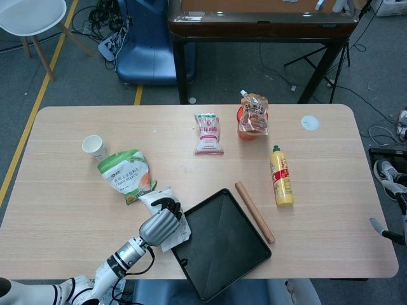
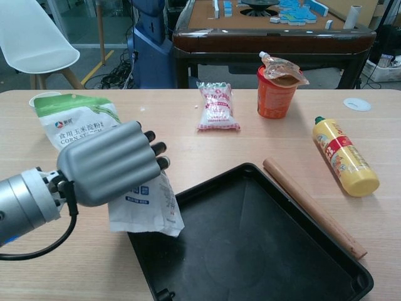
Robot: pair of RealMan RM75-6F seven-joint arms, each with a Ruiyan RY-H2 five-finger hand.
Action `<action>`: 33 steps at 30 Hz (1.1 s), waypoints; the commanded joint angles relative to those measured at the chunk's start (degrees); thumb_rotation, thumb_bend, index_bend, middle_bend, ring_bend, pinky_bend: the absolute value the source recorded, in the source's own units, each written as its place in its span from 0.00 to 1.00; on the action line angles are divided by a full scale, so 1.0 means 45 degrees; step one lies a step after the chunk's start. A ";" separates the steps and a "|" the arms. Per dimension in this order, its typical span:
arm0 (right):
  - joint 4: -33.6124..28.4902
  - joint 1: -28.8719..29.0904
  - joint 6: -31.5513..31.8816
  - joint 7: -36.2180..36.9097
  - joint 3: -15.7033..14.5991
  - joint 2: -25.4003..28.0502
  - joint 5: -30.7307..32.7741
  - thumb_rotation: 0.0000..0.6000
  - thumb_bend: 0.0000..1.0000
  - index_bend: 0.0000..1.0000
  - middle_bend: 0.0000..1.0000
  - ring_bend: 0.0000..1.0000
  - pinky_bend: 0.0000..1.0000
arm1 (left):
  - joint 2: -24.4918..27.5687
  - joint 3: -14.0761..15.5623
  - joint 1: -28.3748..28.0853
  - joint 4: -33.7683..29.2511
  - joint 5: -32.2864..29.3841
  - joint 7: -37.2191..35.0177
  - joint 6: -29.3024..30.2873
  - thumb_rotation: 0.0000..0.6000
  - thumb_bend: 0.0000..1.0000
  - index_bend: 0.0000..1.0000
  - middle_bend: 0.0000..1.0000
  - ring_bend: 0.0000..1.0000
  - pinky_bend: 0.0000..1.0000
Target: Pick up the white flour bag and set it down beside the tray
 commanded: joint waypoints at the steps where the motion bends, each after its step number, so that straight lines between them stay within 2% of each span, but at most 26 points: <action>1: 0.0007 -0.0006 0.0010 0.0007 0.0009 0.0000 0.0009 1.00 0.17 0.20 0.25 0.15 0.22 | -0.0301 0.0069 0.0059 0.0454 -0.0156 0.0257 -0.0264 1.00 0.28 0.63 0.78 0.72 0.62; 8: 0.0015 -0.0067 0.0083 0.0041 0.0022 -0.0005 0.0030 1.00 0.17 0.20 0.25 0.15 0.22 | -0.0613 -0.0115 0.0194 0.1010 -0.0758 0.0736 -0.0588 1.00 0.28 0.63 0.78 0.72 0.62; 19: -0.0018 -0.0127 0.0215 0.0046 0.0042 -0.0012 -0.0036 1.00 0.17 0.20 0.25 0.15 0.22 | -0.0063 -0.0656 0.0284 -0.0030 -0.0601 0.0597 0.0231 1.00 0.28 0.62 0.78 0.72 0.62; 28: -0.0044 -0.0215 0.0317 0.0079 0.0037 0.0016 -0.0045 1.00 0.17 0.20 0.25 0.15 0.22 | -0.0112 -0.0608 0.0342 -0.0053 -0.0679 0.0778 0.0162 1.00 0.28 0.62 0.78 0.72 0.62; 33: -0.0028 -0.0246 0.0319 0.0105 0.0035 0.0016 -0.0018 1.00 0.17 0.20 0.25 0.15 0.22 | -0.0089 -0.0849 0.0313 -0.0361 -0.1156 0.0088 -0.0083 1.00 0.28 0.62 0.78 0.72 0.62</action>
